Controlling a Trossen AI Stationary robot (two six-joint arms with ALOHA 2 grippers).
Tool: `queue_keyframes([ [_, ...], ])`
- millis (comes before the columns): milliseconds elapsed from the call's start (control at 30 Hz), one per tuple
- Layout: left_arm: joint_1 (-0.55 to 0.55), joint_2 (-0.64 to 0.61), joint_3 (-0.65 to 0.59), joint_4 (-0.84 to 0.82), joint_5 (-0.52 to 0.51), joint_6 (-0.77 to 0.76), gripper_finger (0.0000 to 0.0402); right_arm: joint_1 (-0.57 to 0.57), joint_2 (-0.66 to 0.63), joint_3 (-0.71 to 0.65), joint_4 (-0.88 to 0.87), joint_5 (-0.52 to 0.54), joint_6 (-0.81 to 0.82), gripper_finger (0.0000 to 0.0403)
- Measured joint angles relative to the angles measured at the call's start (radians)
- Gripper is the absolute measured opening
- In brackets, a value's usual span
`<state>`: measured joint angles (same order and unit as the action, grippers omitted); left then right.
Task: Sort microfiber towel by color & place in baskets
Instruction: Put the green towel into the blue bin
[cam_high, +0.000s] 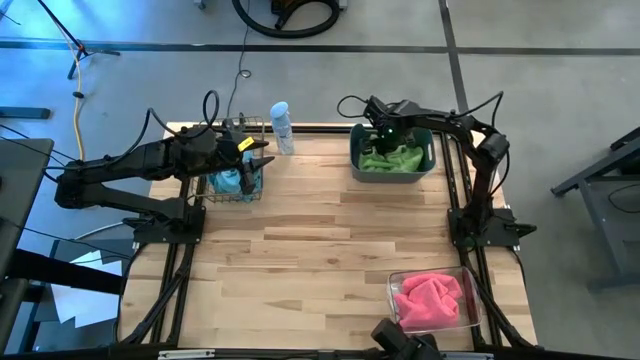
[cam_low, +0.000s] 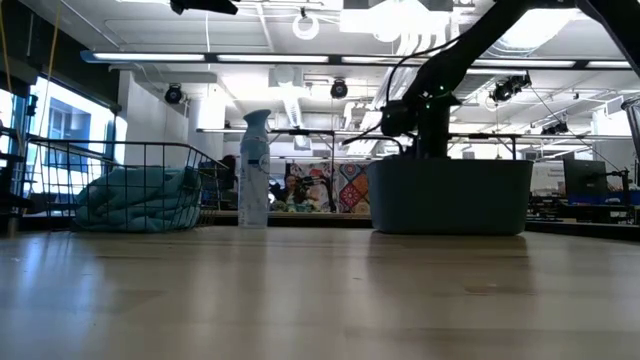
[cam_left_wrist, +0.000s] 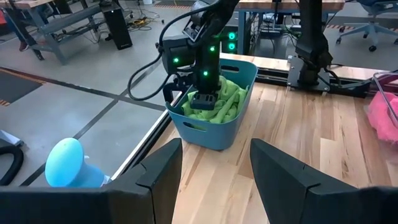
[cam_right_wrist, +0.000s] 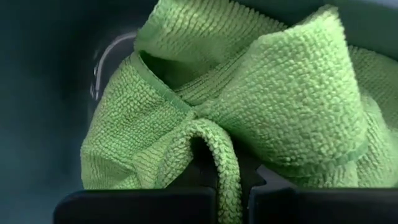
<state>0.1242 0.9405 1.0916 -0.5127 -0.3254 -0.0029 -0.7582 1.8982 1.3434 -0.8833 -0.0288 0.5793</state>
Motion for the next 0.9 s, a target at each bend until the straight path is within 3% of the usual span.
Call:
queue_keyframes([
  [367, 0.0, 0.0, 0.0, -0.023, -0.003, 0.001, 0.0177, 0.002, 0.02, 0.0, 0.012, 0.031, 0.037, 0.0026],
  [567, 0.0, 0.0, 0.0, -0.025, -0.004, 0.014, 0.0177, 0.002, 0.02, 0.005, 0.004, 0.034, 0.043, 0.0103],
  [733, 0.0, 0.0, 0.0, -0.025, -0.004, 0.014, 0.0177, 0.003, 0.006, 0.039, -0.044, 0.02, -0.042, 0.0178],
  [900, 0.0, 0.0, 0.0, -0.031, 0.005, 0.006, 0.0177, 0.004, -0.036, 0.106, -0.124, 0.053, -0.103, 0.0223],
])
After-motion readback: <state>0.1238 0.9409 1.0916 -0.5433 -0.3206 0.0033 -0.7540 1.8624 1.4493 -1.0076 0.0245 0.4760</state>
